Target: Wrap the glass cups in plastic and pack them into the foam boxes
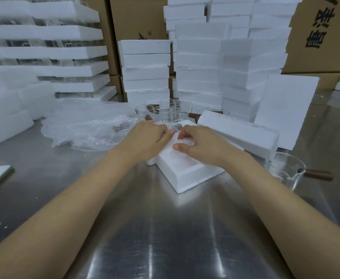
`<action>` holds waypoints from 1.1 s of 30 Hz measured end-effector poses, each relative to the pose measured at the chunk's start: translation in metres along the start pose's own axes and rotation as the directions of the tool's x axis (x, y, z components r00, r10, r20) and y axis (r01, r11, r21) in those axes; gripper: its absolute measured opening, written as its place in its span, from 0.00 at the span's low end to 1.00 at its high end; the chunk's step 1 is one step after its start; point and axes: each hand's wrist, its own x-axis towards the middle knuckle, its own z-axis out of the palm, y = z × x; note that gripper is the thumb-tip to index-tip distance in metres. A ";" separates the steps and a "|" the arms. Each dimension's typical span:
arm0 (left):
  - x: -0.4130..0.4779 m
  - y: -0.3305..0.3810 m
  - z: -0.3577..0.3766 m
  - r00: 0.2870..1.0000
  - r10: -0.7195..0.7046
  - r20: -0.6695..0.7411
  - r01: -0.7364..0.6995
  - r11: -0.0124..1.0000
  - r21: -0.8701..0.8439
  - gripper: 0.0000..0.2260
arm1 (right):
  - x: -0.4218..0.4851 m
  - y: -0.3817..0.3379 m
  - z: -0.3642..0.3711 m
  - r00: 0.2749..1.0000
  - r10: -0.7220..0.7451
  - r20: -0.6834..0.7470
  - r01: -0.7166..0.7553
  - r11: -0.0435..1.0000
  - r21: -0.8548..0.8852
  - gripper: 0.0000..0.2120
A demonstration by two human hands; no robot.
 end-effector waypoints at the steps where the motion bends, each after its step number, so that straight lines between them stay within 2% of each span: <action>1: 0.000 0.001 0.001 1.000 0.009 0.000 -0.009 1.000 0.003 0.19 | 0.000 0.001 0.001 1.000 0.005 0.004 -0.005 1.000 -0.002 0.15; 4: -0.002 0.003 0.000 1.000 0.022 0.007 -0.022 0.997 -0.075 0.19 | 0.000 -0.001 -0.001 1.000 0.016 -0.015 -0.015 0.999 0.045 0.14; 6: -0.003 0.001 -0.003 1.000 -0.006 -0.022 0.002 0.982 -0.188 0.20 | 0.000 -0.005 -0.007 0.983 -0.007 -0.182 0.028 0.993 0.113 0.08; 7: -0.004 -0.002 -0.005 0.996 -0.043 -0.083 0.021 0.969 -0.245 0.20 | 0.000 -0.005 -0.011 0.953 -0.013 -0.302 0.042 0.995 0.090 0.06; 9: -0.005 -0.012 -0.009 0.967 -0.146 -0.210 0.072 0.944 -0.323 0.17 | 0.000 -0.005 -0.023 0.875 -0.026 -0.483 -0.010 0.997 -0.071 0.09; 11: -0.004 -0.023 -0.015 0.944 -0.240 -0.224 0.149 0.921 -0.360 0.12 | -0.001 0.003 -0.033 0.865 -0.046 -0.499 -0.078 0.971 -0.225 0.09; 13: -0.006 -0.034 -0.020 0.957 -0.264 -0.123 0.200 0.902 -0.382 0.10 | -0.003 0.012 -0.038 0.913 -0.013 -0.407 -0.125 0.943 -0.310 0.08; 15: -0.009 -0.040 -0.022 0.971 -0.235 0.039 0.231 0.886 -0.402 0.16 | -0.005 0.016 -0.039 0.931 0.018 -0.364 -0.165 0.911 -0.379 0.09; 17: -0.012 -0.042 -0.022 0.965 -0.206 0.162 0.257 0.870 -0.420 0.25 | -0.005 0.015 -0.041 0.904 0.005 -0.429 -0.200 0.889 -0.412 0.10; 19: -0.012 -0.043 -0.019 0.961 -0.198 0.191 0.263 0.862 -0.433 0.26 | -0.006 0.007 -0.046 0.883 -0.003 -0.469 -0.176 0.924 -0.338 0.10; 21: -0.012 -0.045 -0.016 0.967 -0.197 0.159 0.249 0.857 -0.451 0.25 | -0.009 -0.004 -0.052 0.944 0.023 -0.329 -0.045 0.997 -0.059 0.07; 22: -0.012 -0.046 -0.015 0.971 -0.192 0.146 0.238 0.855 -0.461 0.24 | -0.012 -0.011 -0.054 0.986 0.018 -0.164 0.002 0.992 0.124 0.04; 23: -0.012 -0.047 -0.014 0.973 -0.184 0.139 0.228 0.860 -0.457 0.23 | -0.016 -0.019 -0.056 1.000 -0.009 0.024 0.003 0.973 0.230 0.05; 25: -0.012 -0.047 -0.013 0.976 -0.174 0.130 0.213 0.886 -0.411 0.19 | -0.021 -0.029 -0.056 0.936 -0.063 0.345 -0.011 0.978 0.209 0.12; 26: -0.012 -0.047 -0.013 0.976 -0.176 0.128 0.213 0.899 -0.383 0.19 | -0.022 -0.033 -0.054 0.894 -0.073 0.443 -0.003 0.985 0.170 0.12; 28: -0.011 -0.046 -0.014 0.974 -0.190 0.126 0.222 0.914 -0.340 0.22 | -0.023 -0.037 -0.049 0.845 -0.057 0.531 0.009 0.996 0.091 0.12; 30: -0.010 -0.043 -0.016 0.970 -0.208 0.124 0.236 0.928 -0.289 0.27 | -0.023 -0.038 -0.044 0.850 -0.048 0.524 0.037 0.999 0.030 0.11; 33: -0.007 -0.034 -0.014 0.968 -0.237 0.081 0.246 0.960 -0.133 0.30 | -0.025 -0.041 -0.044 0.881 -0.135 0.454 0.078 0.987 0.141 0.08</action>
